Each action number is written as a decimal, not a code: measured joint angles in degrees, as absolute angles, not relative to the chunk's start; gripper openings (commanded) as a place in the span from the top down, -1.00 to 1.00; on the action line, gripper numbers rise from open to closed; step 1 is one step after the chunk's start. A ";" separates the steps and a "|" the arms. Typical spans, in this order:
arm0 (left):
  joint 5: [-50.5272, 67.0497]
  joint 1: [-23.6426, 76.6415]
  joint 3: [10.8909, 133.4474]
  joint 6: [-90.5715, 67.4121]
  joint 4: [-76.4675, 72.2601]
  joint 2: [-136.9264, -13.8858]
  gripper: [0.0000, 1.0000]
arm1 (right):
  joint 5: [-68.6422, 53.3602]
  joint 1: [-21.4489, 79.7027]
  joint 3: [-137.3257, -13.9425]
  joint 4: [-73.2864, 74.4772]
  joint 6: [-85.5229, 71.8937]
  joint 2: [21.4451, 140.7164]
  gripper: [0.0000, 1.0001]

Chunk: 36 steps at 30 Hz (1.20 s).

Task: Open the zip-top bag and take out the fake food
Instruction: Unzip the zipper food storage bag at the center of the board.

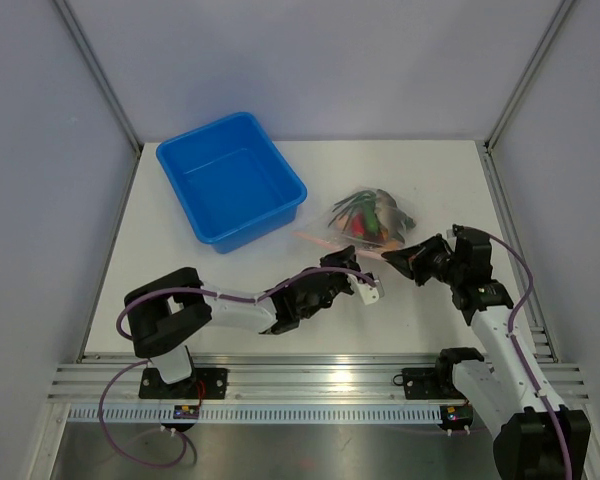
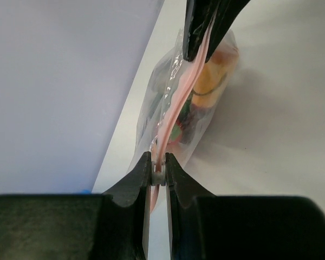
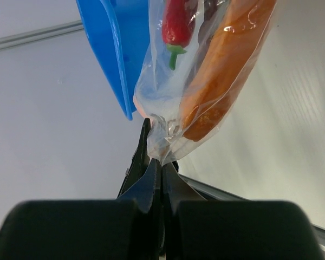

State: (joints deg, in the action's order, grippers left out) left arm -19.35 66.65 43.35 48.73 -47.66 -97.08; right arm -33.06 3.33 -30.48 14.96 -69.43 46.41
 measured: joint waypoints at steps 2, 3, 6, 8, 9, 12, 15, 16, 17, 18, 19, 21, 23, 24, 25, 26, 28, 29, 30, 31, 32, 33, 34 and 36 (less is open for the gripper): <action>-19.35 66.39 43.35 48.40 -47.64 -97.08 1.00 | -33.87 2.20 -30.55 15.00 -69.21 46.59 1.00; -19.38 66.22 43.35 48.18 -47.62 -97.08 1.00 | -34.17 1.83 -30.55 15.03 -69.14 46.63 1.00; -19.38 65.60 43.35 47.81 -47.44 -97.08 1.00 | -35.24 0.32 -30.55 15.20 -68.88 46.78 1.00; -19.38 65.17 43.35 47.64 -47.40 -97.08 1.00 | -35.79 -0.73 -30.55 15.49 -68.75 46.78 1.00; -19.38 64.93 43.35 47.51 -47.40 -97.08 1.00 | -36.05 -0.97 -30.55 15.57 -68.71 46.78 1.00; -19.44 64.23 43.35 47.03 -47.22 -97.08 1.00 | -36.47 -1.80 -30.79 16.51 -68.29 46.70 1.00; -19.92 63.64 43.35 46.46 -47.00 -97.08 1.00 | -36.64 -2.52 -31.35 17.41 -67.75 46.44 1.00; -20.16 63.44 43.35 46.39 -46.81 -97.08 1.00 | -36.67 -2.76 -31.55 17.54 -67.59 46.35 1.00; -20.38 63.22 43.35 46.19 -46.63 -97.08 1.00 | -36.71 -3.03 -31.68 17.58 -67.42 46.30 1.00; -20.60 63.02 43.35 46.02 -46.48 -97.08 1.00 | -36.73 -3.22 -31.81 17.80 -67.24 46.28 1.00; -20.97 62.76 43.38 45.82 -46.24 -97.08 1.00 | -36.75 -3.40 -31.86 17.96 -67.16 46.28 1.00; -21.76 62.11 43.53 45.23 -45.65 -97.08 1.00 | -36.77 -3.77 -31.86 18.11 -67.00 46.30 1.00; -22.39 61.43 43.75 44.75 -45.52 -97.08 1.00 | -36.82 -3.92 -31.86 18.22 -66.98 46.30 1.00; -22.65 61.08 43.88 44.53 -45.52 -97.08 1.00 | -36.97 -3.95 -31.86 18.20 -66.98 46.33 1.00; -22.87 60.80 43.97 44.40 -45.54 -97.08 1.00 | -37.08 -4.03 -31.86 18.20 -66.98 46.39 1.00; -23.14 60.55 44.05 44.29 -45.50 -97.10 1.00 | -37.19 -4.14 -31.86 18.20 -66.96 46.50 1.00; -23.79 60.03 44.18 44.27 -45.50 -97.25 1.00 | -37.28 -4.45 -31.86 18.17 -66.92 46.74 1.00; -23.99 59.83 44.18 44.27 -45.50 -97.30 1.00 | -37.36 -4.58 -31.86 18.15 -66.87 46.81 1.00; -24.03 59.46 44.18 44.27 -45.52 -97.43 1.00 | -37.52 -4.69 -31.86 18.11 -66.83 46.92 1.00; -24.03 59.11 44.18 44.25 -45.52 -97.58 1.00 | -37.60 -4.75 -31.86 18.11 -66.83 46.98 1.00; -23.99 58.70 44.18 44.07 -45.50 -97.69 1.00 | -37.65 -4.84 -31.86 18.06 -66.83 47.00 1.00; -23.83 58.28 44.18 43.86 -45.47 -97.73 1.00 | -37.69 -4.93 -31.86 17.96 -66.83 47.03 1.00; -23.66 57.69 44.18 43.55 -45.45 -97.73 1.00 | -37.74 -4.99 -31.86 17.85 -66.83 47.05 1.00; -23.29 56.18 44.23 42.65 -45.08 -97.73 1.00 | -37.85 -4.99 -31.86 17.72 -66.83 47.11 1.00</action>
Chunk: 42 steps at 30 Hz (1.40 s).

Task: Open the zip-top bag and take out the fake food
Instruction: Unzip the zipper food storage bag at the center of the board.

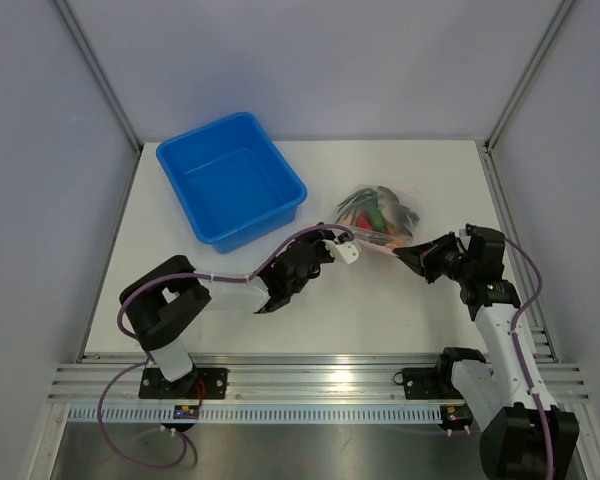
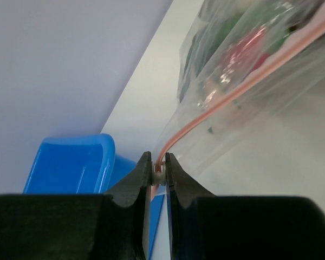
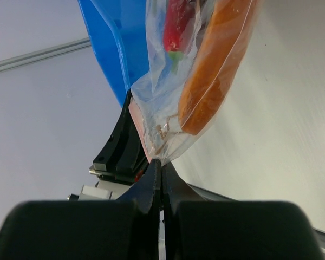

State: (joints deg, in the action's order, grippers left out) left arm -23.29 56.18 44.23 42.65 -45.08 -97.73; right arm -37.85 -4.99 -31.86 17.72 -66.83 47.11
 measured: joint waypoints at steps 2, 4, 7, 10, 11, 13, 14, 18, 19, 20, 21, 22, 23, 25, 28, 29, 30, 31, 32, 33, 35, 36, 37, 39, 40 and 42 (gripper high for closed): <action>-22.92 54.83 44.31 41.47 -44.03 -97.73 1.00 | -38.04 -4.99 -31.86 17.45 -66.83 47.29 1.00; -22.52 53.63 44.53 39.90 -42.52 -97.73 1.00 | -38.17 -5.02 -31.86 17.23 -66.83 47.46 1.00; -22.22 52.40 44.99 37.58 -40.25 -97.71 1.00 | -38.24 -5.04 -31.86 17.06 -66.83 47.72 1.00; -22.04 51.88 45.17 35.73 -37.85 -97.67 1.00 | -38.22 -5.10 -31.86 16.99 -66.83 47.88 1.00; -21.89 51.72 45.36 35.16 -36.80 -97.67 1.00 | -38.22 -5.10 -31.86 17.02 -66.83 47.92 1.00; -21.63 51.31 45.84 33.93 -34.98 -97.67 1.00 | -38.24 -5.15 -31.86 17.02 -66.83 47.97 1.00; -21.37 51.00 46.30 33.21 -33.69 -97.67 1.00 | -38.24 -5.19 -31.86 17.02 -66.83 47.97 1.00; -20.53 50.02 48.82 30.11 -28.93 -97.67 1.00 | -38.22 -5.32 -31.86 16.99 -66.83 48.16 1.00; -20.53 49.93 49.21 29.69 -28.27 -97.67 1.00 | -38.22 -5.32 -31.86 16.99 -66.83 48.23 1.00; -20.56 49.80 49.67 28.97 -27.62 -97.67 1.00 | -38.22 -5.32 -31.86 16.99 -66.83 48.29 1.00; -20.49 49.74 49.98 28.32 -26.94 -97.67 1.00 | -38.22 -5.32 -31.86 16.99 -66.83 48.31 1.00; -20.36 49.67 50.02 27.97 -26.57 -97.67 1.00 | -38.22 -5.32 -31.86 16.99 -66.83 48.31 1.00; -20.14 49.63 50.04 27.38 -26.20 -97.65 1.00 | -38.22 -5.32 -31.86 16.99 -66.83 48.31 1.00; -19.66 49.52 50.19 26.48 -24.97 -97.65 1.00 | -38.22 -5.32 -31.86 16.99 -66.83 48.34 1.00; -19.16 49.36 51.37 25.02 -21.85 -97.62 1.00 | -38.22 -5.32 -31.86 16.99 -66.83 48.51 1.00; -18.90 49.28 51.86 24.60 -20.80 -97.47 0.96 | -38.20 -5.32 -31.86 16.99 -66.81 48.56 1.00; -18.55 49.17 52.23 24.21 -19.66 -97.12 0.82 | -38.20 -5.32 -31.86 16.99 -66.78 48.62 1.00; -17.96 49.01 52.47 23.75 -18.39 -96.55 0.61 | -38.22 -5.32 -31.86 16.95 -66.76 48.71 1.00; -17.06 48.80 52.51 23.31 -17.08 -95.70 0.35 | -38.22 -5.32 -31.86 16.93 -66.67 48.84 1.00; -16.05 48.47 52.58 22.76 -15.25 -94.65 0.18 | -38.22 -5.39 -31.86 16.93 -66.57 49.01 1.00; -14.02 47.57 52.97 21.85 -11.31 -92.40 -0.44 | -38.15 -5.74 -31.86 16.88 -66.15 49.41 1.00; -12.82 47.27 53.34 21.63 -9.76 -91.55 -0.69 | -38.13 -5.80 -31.86 16.86 -65.93 49.69 1.00; -11.42 46.89 53.89 20.99 -8.01 -90.56 -0.97 | -38.04 -5.85 -31.86 16.82 -65.65 50.09 1.00; -8.71 46.59 55.53 19.55 -4.64 -89.01 -0.98 | -38.00 -5.85 -31.86 16.82 -65.08 50.87 1.00; -7.53 46.65 56.62 18.92 -2.85 -88.47 -0.98 | -37.93 -5.85 -31.86 16.82 -64.73 51.16 1.00; -5.67 46.87 59.09 17.69 0.43 -88.09 -0.98 | -37.45 -5.85 -31.92 16.86 -63.88 51.53 1.00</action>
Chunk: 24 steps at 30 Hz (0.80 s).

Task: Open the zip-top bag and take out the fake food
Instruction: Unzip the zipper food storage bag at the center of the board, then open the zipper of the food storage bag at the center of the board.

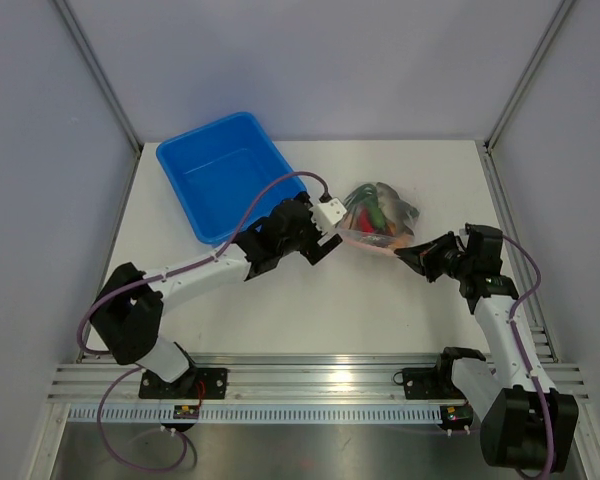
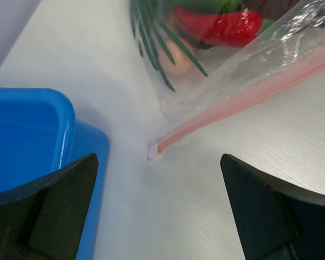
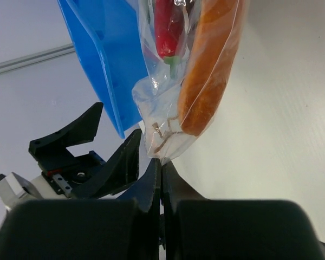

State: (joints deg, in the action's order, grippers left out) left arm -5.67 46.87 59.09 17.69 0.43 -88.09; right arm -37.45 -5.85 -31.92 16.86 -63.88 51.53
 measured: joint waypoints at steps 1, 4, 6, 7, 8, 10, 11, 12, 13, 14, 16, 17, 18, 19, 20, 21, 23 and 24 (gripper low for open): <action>-5.02 47.00 60.23 17.02 1.80 -88.09 -0.98 | -37.12 -5.87 -31.94 16.86 -63.40 51.64 1.00; -3.64 47.27 62.02 15.16 4.64 -87.85 -0.98 | -36.60 -5.89 -32.01 16.91 -62.08 51.90 1.00; -3.25 47.55 62.04 14.76 5.41 -87.39 -0.98 | -36.47 -5.91 -32.03 16.88 -61.30 52.16 1.00; -3.49 47.77 62.02 14.92 5.80 -87.15 -0.98 | -36.49 -5.91 -32.03 16.82 -60.95 52.47 1.00; -3.81 48.05 62.00 15.14 5.87 -87.02 -0.98 | -36.53 -5.91 -32.03 16.75 -60.51 52.93 1.00; -6.20 49.95 60.97 17.12 4.36 -86.41 -0.98 | -36.58 -5.93 -32.03 16.34 -59.66 54.06 1.00; -8.12 51.62 60.12 18.44 2.81 -86.15 -0.98 | -36.56 -5.93 -32.03 16.10 -59.29 54.70 1.00; -9.41 53.32 59.20 19.81 1.21 -85.97 -0.98 | -36.58 -5.96 -32.01 15.88 -58.94 55.31 1.00; -10.44 55.05 58.37 21.08 -0.08 -85.95 -0.96 | -36.64 -5.96 -31.94 15.64 -58.67 55.83 1.00; -11.14 56.64 57.74 22.33 -0.93 -86.00 -0.94 | -36.77 -5.96 -31.75 15.03 -58.52 56.18 1.00; -11.68 58.89 56.86 24.56 -1.93 -86.02 -0.91 | -36.97 -5.96 -31.27 14.33 -58.26 56.34 1.00; -11.86 59.64 56.55 25.71 -2.59 -86.04 -0.89 | -36.97 -5.96 -31.03 14.11 -58.17 56.31 1.00; -12.14 60.14 56.34 26.87 -3.31 -86.11 -0.89 | -36.95 -5.96 -30.83 13.93 -58.08 56.31 1.00; -12.51 60.64 55.79 28.18 -4.67 -86.11 -0.86 | -36.93 -5.96 -30.59 13.72 -58.02 56.27 1.00; -12.86 61.17 55.13 29.30 -5.98 -86.11 -0.81 | -36.91 -5.96 -30.39 13.61 -57.93 56.18 1.00; -13.23 61.54 54.37 30.46 -7.29 -86.11 -0.79 | -36.86 -5.96 -30.30 13.61 -57.74 55.99 1.00; -14.04 62.41 52.93 32.73 -9.13 -86.11 -0.70 | -36.58 -5.96 -30.28 13.58 -57.41 55.40 1.00; -14.17 62.74 52.56 33.36 -9.54 -86.15 -0.68 | -36.53 -5.96 -30.28 13.56 -57.30 55.00 1.00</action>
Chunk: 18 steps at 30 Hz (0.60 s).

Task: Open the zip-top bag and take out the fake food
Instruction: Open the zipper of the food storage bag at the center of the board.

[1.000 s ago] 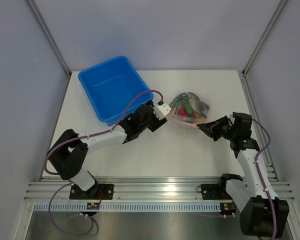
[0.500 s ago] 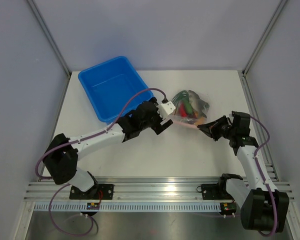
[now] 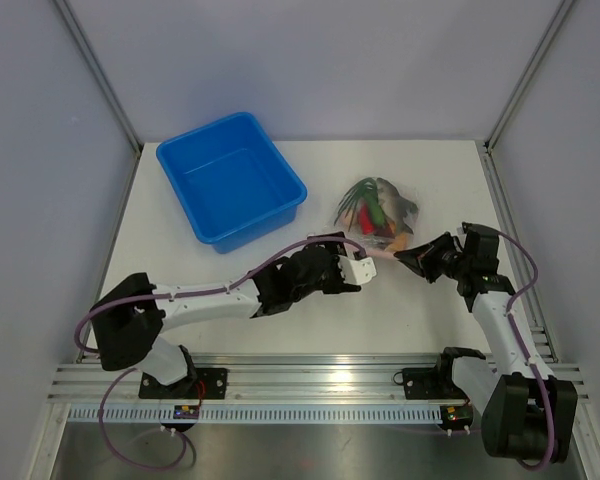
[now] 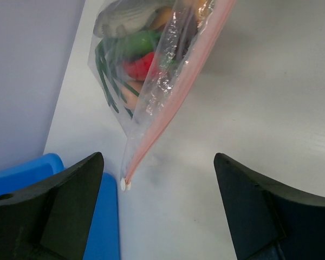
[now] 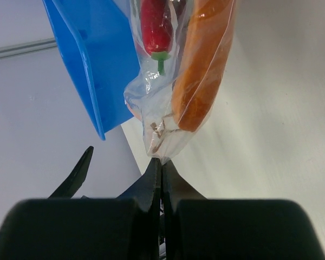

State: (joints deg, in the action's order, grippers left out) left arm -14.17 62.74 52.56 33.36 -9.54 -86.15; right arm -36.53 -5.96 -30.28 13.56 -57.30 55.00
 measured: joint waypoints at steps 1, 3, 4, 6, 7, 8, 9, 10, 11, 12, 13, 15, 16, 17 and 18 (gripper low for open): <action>-14.20 62.98 52.18 34.33 -10.33 -86.32 -0.65 | -36.53 -5.96 -30.28 13.56 -57.21 54.72 1.00; -14.20 63.44 52.01 35.73 -11.16 -86.85 -0.61 | -36.58 -5.96 -30.28 13.52 -57.14 54.28 1.00; -14.26 63.51 52.01 36.45 -11.97 -87.35 -0.61 | -36.64 -5.96 -30.28 13.45 -57.14 54.28 1.00; -14.61 63.53 52.01 37.91 -13.52 -88.66 -0.61 | -36.75 -5.96 -30.28 13.39 -57.12 54.28 1.00; -14.92 63.53 51.96 38.83 -14.44 -89.47 -0.59 | -36.80 -5.96 -30.28 13.34 -57.10 54.28 1.00; -15.20 63.51 51.70 39.59 -15.64 -90.19 -0.58 | -36.93 -5.96 -30.28 13.32 -57.06 54.28 1.00; -15.51 63.48 51.11 40.51 -17.28 -90.74 -0.56 | -37.04 -5.96 -30.26 13.30 -57.04 54.28 1.00; -15.81 63.48 50.46 41.30 -18.39 -91.11 -0.51 | -37.15 -5.96 -30.24 13.23 -56.99 54.28 1.00; -16.08 63.48 50.02 42.00 -19.14 -91.35 -0.49 | -37.19 -5.96 -30.17 13.15 -56.97 54.28 1.00; -16.34 63.48 49.76 42.70 -19.75 -91.72 -0.48 | -37.19 -5.96 -30.13 13.15 -56.95 54.28 1.00; -16.40 63.48 49.74 43.35 -20.23 -92.12 -0.47 | -37.23 -5.96 -30.04 13.13 -56.95 54.28 1.00; -16.69 63.48 49.74 44.21 -21.39 -92.79 -0.44 | -37.30 -5.96 -29.91 13.13 -56.93 54.28 1.00; -16.91 63.48 49.74 44.62 -21.82 -93.10 -0.43 | -37.45 -5.96 -29.87 13.13 -56.93 54.28 1.00; -17.32 63.48 49.74 45.12 -22.70 -93.62 -0.42 | -37.67 -5.96 -29.87 13.13 -56.93 54.28 1.00; -17.56 63.48 49.74 45.39 -23.22 -93.97 -0.41 | -37.78 -5.96 -29.87 13.10 -56.93 54.28 1.00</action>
State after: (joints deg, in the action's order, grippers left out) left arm -17.56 63.48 49.74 45.39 -23.22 -93.97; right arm -37.78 -5.96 -29.87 13.10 -56.93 54.28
